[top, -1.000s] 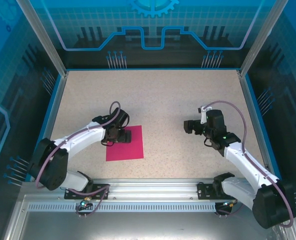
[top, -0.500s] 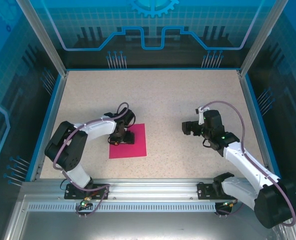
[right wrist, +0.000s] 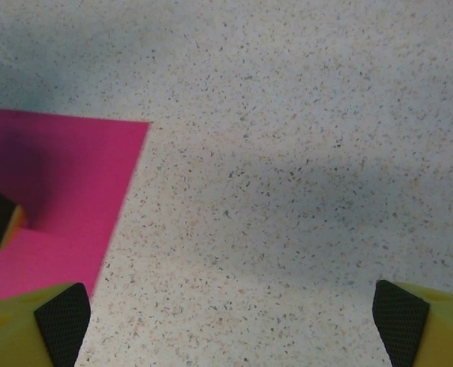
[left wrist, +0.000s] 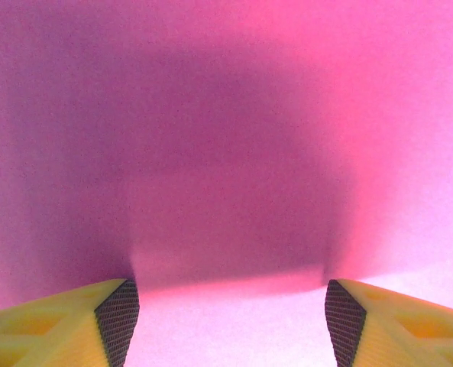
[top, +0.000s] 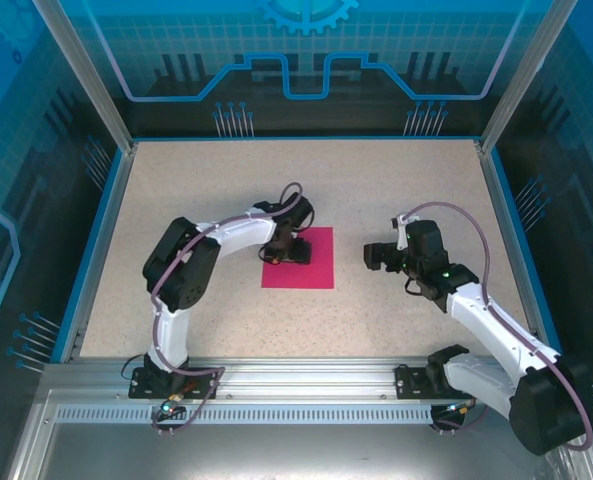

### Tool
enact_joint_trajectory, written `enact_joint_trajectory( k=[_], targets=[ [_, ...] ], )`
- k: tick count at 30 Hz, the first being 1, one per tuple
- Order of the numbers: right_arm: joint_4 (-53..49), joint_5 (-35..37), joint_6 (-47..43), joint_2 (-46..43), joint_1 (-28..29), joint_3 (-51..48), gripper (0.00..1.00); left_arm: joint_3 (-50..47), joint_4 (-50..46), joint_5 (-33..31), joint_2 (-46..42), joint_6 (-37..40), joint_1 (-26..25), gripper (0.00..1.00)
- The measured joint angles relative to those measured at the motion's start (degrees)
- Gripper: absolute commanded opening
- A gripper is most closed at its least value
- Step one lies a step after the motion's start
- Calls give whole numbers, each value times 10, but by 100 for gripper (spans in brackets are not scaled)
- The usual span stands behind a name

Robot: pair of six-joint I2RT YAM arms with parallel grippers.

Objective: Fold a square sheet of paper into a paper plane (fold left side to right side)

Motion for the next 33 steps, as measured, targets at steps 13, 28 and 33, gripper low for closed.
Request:
enact_joint_trajectory(
  k=[13, 28, 33],
  targets=[
    [-7, -12, 40, 289, 61, 186, 99, -69, 47, 73, -81, 3, 5, 69],
    [-53, -7, 50, 517, 94, 364, 99, -152, 104, 134, -94, -27, 26, 47],
    [-69, -15, 54, 532, 105, 366, 99, -158, 115, 133, -94, -27, 26, 44]
  ],
)
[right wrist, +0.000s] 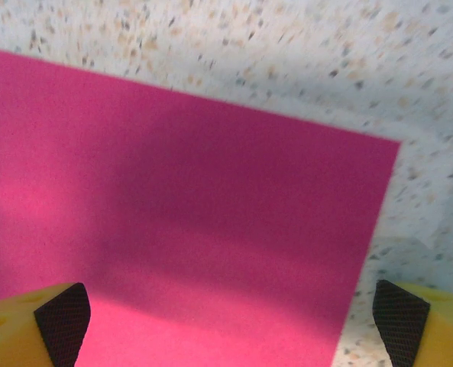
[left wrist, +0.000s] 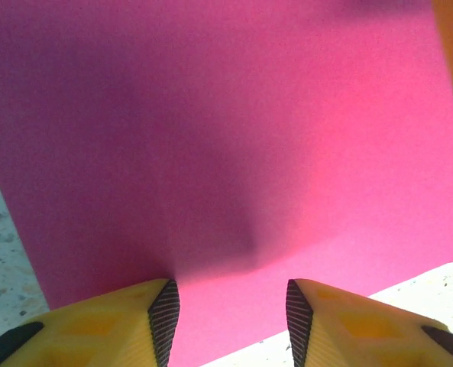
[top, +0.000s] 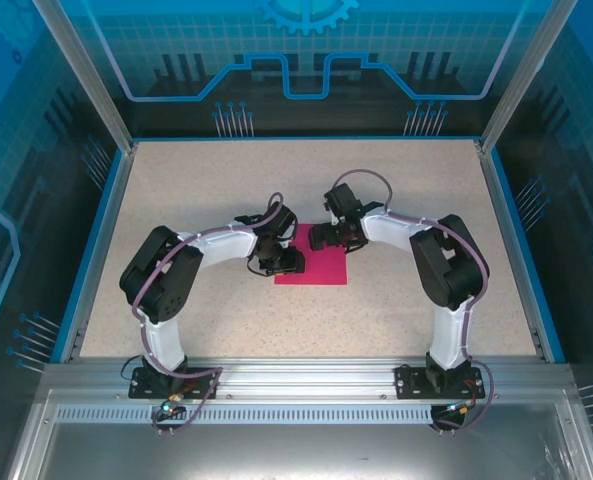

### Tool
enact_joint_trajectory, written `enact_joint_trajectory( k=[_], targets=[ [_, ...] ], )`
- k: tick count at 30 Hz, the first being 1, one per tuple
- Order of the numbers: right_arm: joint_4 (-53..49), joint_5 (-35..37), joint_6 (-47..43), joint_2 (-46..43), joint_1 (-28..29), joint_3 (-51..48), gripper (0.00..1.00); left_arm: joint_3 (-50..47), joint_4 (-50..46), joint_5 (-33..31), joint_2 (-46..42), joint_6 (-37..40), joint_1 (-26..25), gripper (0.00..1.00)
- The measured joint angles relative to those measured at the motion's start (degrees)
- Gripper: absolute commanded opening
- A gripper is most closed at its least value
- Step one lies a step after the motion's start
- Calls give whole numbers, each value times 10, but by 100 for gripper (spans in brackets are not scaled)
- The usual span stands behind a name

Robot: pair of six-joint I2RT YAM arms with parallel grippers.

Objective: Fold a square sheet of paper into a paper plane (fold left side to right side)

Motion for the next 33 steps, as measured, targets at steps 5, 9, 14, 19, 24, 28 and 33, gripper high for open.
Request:
enact_joint_trajectory(
  k=[5, 9, 14, 19, 24, 28, 33],
  targets=[
    [-1, -11, 3, 1, 2, 2, 93, -3, 8, -1, 1, 0, 0, 41],
    [3, -28, 6, 0, 4, 0, 87, -7, 16, -1, 1, 0, 0, 40],
    [13, -57, 13, -9, 7, -14, 77, -14, 37, 3, -1, -6, 0, 40],
    [14, -79, 16, -12, 12, -20, 62, -24, 54, 6, -8, -13, 0, 40],
    [14, -120, 16, -12, 15, -27, 44, -51, 75, 15, -30, -15, 9, 44],
    [24, -160, 19, -23, 14, -45, 36, -89, 84, 29, -84, -15, 38, 53],
    [86, -241, 28, -79, 2, -103, 32, -135, 124, 69, -171, -14, 97, 57]
  ],
)
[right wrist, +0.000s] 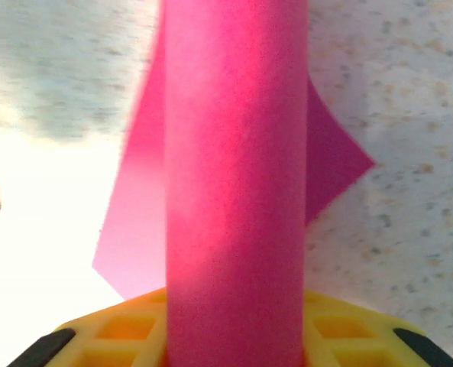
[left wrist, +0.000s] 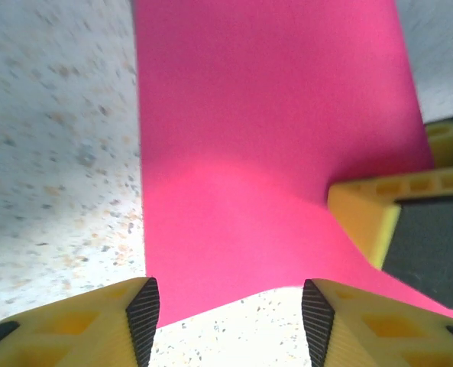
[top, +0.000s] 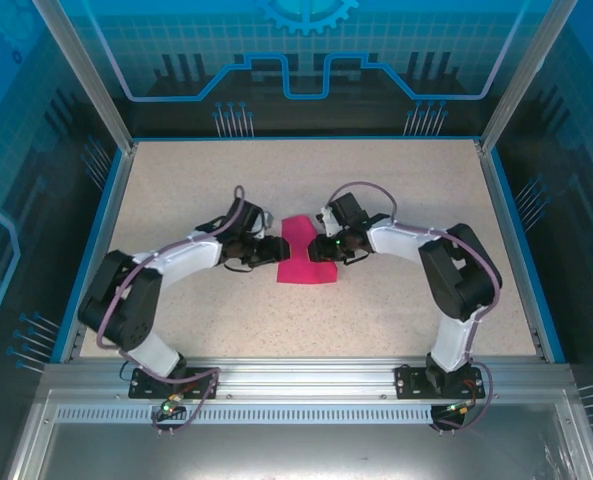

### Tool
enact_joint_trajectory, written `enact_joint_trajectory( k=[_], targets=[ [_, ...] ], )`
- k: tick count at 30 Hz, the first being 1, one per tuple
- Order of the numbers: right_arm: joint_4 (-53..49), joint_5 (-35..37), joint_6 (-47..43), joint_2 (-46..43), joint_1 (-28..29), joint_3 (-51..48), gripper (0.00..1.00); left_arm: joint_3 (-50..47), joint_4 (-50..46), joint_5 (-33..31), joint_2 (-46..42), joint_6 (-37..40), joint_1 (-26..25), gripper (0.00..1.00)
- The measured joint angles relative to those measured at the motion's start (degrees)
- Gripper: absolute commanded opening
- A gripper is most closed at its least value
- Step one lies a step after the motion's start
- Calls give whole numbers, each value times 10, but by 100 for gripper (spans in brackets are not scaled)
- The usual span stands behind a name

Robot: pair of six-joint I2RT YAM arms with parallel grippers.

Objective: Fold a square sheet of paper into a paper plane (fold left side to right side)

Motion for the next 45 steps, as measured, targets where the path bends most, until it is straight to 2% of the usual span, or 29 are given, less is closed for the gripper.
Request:
enact_joint_trajectory(
  k=[2, 6, 12, 18, 22, 26, 29, 32, 37, 40, 42, 45],
  targets=[
    [30, -38, 7, -27, -14, -23, 32, -28, 27, 23, -31, -1, 31, 60],
    [92, -131, 23, -82, -54, -57, 32, -96, 92, 77, -93, -22, 83, 75],
    [136, -264, 35, -161, -103, -68, 32, -140, 197, 160, -180, -70, 104, 89],
    [154, -353, 63, -238, -114, -68, 32, -140, 317, 227, -214, -126, 104, 90],
    [182, -390, 106, -263, -114, -68, 32, -134, 355, 252, -210, -150, 96, 90],
    [200, -407, 139, -278, -113, -68, 32, -105, 378, 266, -194, -156, 68, 89],
    [207, -411, 160, -289, -108, -68, 32, -83, 398, 273, -179, -166, 45, 80],
    [212, -410, 174, -295, -107, -68, 33, -66, 414, 277, -164, -170, 28, 62],
    [190, -395, 167, -300, -110, -68, 35, -62, 414, 272, -153, -165, 21, 23],
    [150, -373, 143, -305, -120, -68, 40, -63, 406, 261, -149, -160, 21, 7],
    [111, -351, 118, -308, -127, -68, 47, -64, 401, 254, -144, -160, 21, 2],
    [36, -304, 70, -309, -131, -63, 59, -70, 395, 245, -126, -150, 21, 0]
  ],
)
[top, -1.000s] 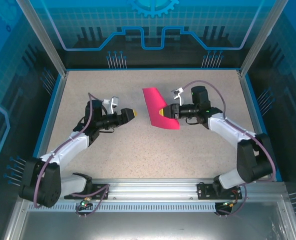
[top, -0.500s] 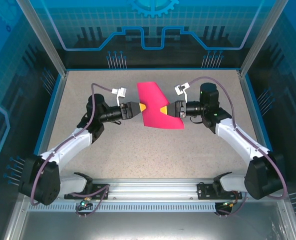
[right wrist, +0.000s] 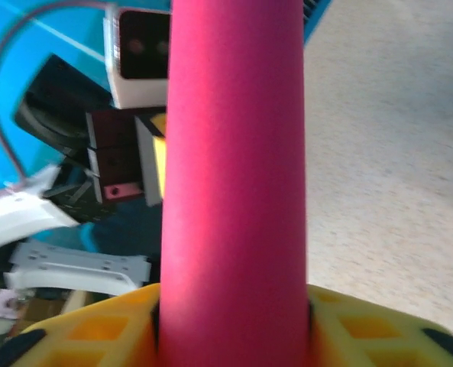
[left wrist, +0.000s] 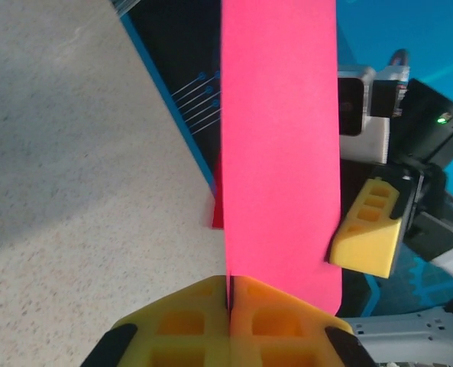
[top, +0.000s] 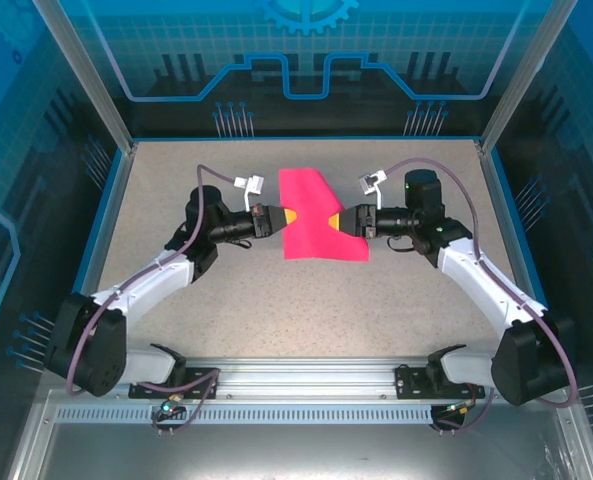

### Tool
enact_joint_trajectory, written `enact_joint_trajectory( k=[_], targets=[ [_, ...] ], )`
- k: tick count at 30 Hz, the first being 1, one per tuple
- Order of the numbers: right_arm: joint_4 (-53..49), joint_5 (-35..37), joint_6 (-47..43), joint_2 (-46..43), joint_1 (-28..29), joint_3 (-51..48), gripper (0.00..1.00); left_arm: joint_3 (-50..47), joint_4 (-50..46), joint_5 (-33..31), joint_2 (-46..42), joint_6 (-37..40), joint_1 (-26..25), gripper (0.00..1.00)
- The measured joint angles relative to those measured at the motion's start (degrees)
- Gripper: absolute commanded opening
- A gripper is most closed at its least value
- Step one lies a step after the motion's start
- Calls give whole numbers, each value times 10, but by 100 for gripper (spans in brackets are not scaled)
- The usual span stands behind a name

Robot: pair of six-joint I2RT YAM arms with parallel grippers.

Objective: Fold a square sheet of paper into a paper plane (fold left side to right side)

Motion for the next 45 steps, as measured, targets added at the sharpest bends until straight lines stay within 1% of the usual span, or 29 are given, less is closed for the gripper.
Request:
enact_joint_trajectory(
  k=[3, 7, 9, 10, 13, 15, 17, 19, 21, 25, 28, 30, 32, 34, 37, 41, 45],
  targets=[
    [-86, 70, -52, 0, -3, 10, 70, -5, -28, -13, 30, 11, 0, 1],
    [-167, 183, -105, 7, -3, 16, 72, -6, -71, -33, 87, 33, 0, 4],
    [-191, 222, -119, 20, -3, 16, 71, -6, -87, -38, 125, 43, 0, 4],
    [-195, 235, -122, 29, -3, 14, 69, -6, -97, -40, 146, 50, 0, 4],
    [-190, 249, -122, 56, -3, -2, 48, -5, -129, -47, 207, 66, 0, 3],
    [-174, 245, -107, 81, -2, -17, 38, -4, -152, -53, 234, 78, 0, 3],
    [-153, 240, -87, 114, 3, -28, 30, 0, -178, -58, 245, 89, 0, 3],
    [-134, 239, -71, 150, 14, -32, 25, 10, -202, -63, 247, 101, 0, 4],
    [-117, 242, -61, 182, 27, -31, 22, 23, -216, -67, 247, 112, 0, 4],
    [-104, 255, -50, 237, 45, -23, 21, 37, -229, -71, 245, 126, 0, 7],
    [-103, 269, -49, 268, 48, -12, 21, 37, -236, -70, 244, 127, 0, 14],
    [-104, 281, -49, 282, 49, -7, 21, 37, -238, -70, 243, 126, -2, 24],
    [-108, 293, -50, 290, 50, -5, 21, 38, -238, -67, 238, 122, -5, 29],
    [-110, 297, -51, 292, 50, -3, 21, 42, -238, -62, 230, 115, -12, 39],
    [-110, 306, -53, 292, 53, -2, 21, 58, -222, -50, 225, 96, -30, 50],
    [-98, 306, -53, 292, 54, -7, 21, 95, -205, -40, 229, 76, -60, 56],
    [-69, 296, -49, 280, 54, -25, 23, 133, -188, -35, 258, 72, -85, 57]
  ],
)
